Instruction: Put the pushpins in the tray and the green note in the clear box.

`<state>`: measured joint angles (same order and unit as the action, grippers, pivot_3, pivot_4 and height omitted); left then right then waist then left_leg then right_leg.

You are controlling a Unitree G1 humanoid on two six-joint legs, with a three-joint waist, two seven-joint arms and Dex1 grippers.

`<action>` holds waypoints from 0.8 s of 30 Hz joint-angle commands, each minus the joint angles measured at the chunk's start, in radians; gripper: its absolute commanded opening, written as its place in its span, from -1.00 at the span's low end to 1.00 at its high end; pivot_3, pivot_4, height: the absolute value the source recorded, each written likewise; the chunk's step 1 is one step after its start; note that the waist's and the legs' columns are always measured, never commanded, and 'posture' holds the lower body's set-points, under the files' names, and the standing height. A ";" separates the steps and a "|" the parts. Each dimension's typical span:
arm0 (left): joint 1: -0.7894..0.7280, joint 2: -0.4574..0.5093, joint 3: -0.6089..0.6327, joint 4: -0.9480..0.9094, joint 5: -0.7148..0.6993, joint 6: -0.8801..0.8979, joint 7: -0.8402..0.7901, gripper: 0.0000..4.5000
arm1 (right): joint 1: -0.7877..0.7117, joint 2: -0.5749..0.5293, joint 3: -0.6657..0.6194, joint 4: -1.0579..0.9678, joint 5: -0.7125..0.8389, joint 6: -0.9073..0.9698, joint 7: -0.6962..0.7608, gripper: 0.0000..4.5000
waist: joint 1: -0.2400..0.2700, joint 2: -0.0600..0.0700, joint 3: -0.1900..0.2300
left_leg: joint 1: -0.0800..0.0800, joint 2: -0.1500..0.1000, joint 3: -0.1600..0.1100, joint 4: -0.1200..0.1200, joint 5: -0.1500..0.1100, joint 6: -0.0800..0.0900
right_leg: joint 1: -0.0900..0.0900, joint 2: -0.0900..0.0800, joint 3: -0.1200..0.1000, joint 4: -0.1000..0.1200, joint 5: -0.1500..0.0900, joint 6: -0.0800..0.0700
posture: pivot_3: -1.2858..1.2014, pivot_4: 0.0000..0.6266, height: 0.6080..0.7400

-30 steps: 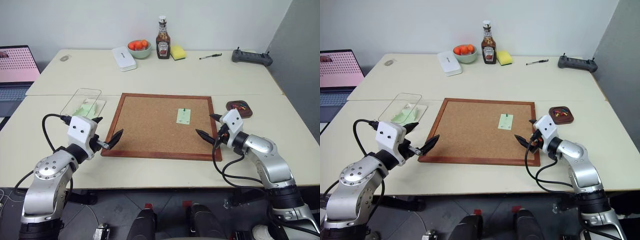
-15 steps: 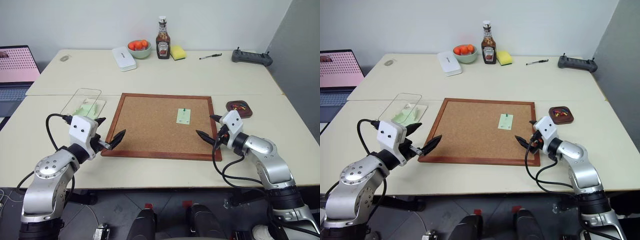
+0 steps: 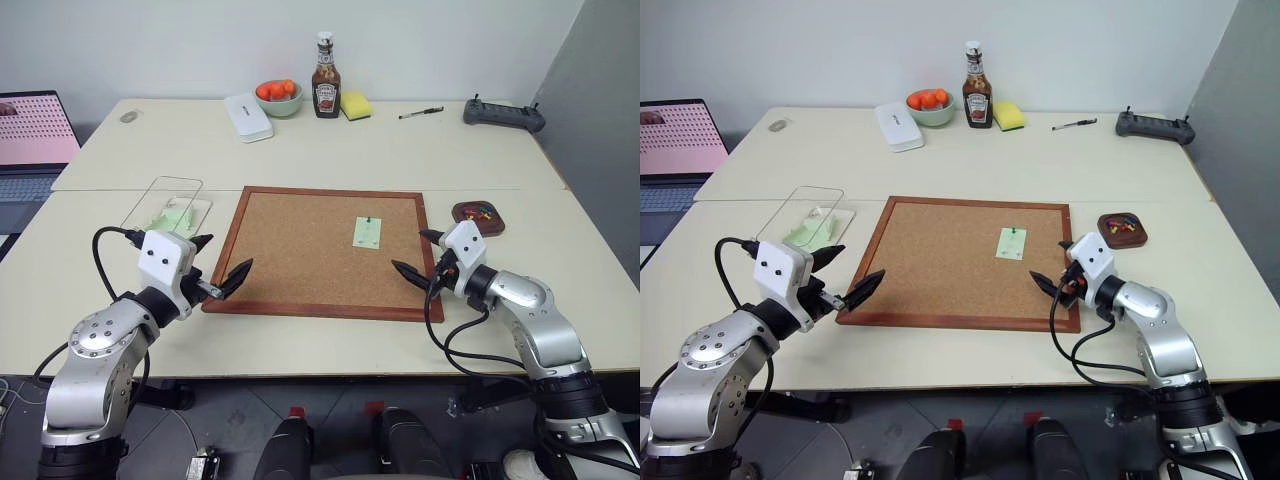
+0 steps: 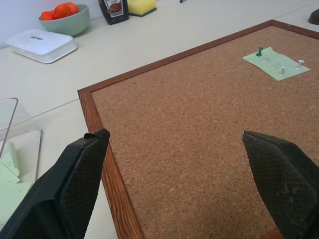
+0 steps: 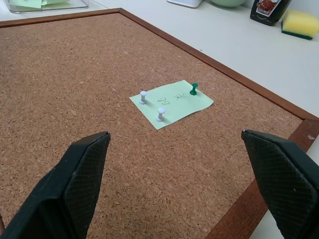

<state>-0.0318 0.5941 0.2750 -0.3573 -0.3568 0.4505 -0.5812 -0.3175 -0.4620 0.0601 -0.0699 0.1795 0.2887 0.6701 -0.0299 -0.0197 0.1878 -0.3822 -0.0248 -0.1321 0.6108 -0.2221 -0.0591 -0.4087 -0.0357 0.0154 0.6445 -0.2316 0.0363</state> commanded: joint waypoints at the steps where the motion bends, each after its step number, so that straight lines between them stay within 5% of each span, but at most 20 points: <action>1: -0.008 0.008 0.017 -0.052 -0.034 -0.010 -0.015 0.92 | -0.001 -0.007 -0.023 -0.031 0.008 -0.021 0.000 1.00 | 0.000 0.000 0.000 | 0.000 0.000 0.000 0.000 0.000 0.000 | 0.000 0.000 0.000 0.000 0.000 0.000 | 0.03 -0.52 1.00; 11: -0.067 0.020 -0.056 -0.024 -0.018 -0.012 -0.037 0.12 | 0.012 -0.007 -0.029 -0.052 0.014 -0.015 -0.004 1.00 | 0.000 0.000 0.000 | 0.000 0.000 0.000 0.000 0.000 0.000 | 0.000 0.000 0.000 0.000 0.000 0.000 | 0.03 -0.52 1.00; 24: -0.285 -0.087 -0.289 0.302 0.123 -0.143 -0.064 -0.91 | 0.029 0.008 -0.030 -0.098 0.026 0.000 -0.018 1.00 | 0.000 0.000 0.000 | 0.000 -0.005 0.000 0.000 0.000 0.000 | 0.000 0.001 0.000 0.000 0.003 0.005 | 0.03 -0.52 1.00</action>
<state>-0.2913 0.5188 0.0023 -0.0872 -0.2559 0.3522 -0.6438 -0.2867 -0.4564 0.0509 -0.1190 0.1839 0.2924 0.6542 -0.0299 -0.0197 0.1878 -0.3821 -0.0296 -0.1320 0.6110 -0.2220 -0.0591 -0.4086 -0.0350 0.0153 0.6450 -0.2283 0.0414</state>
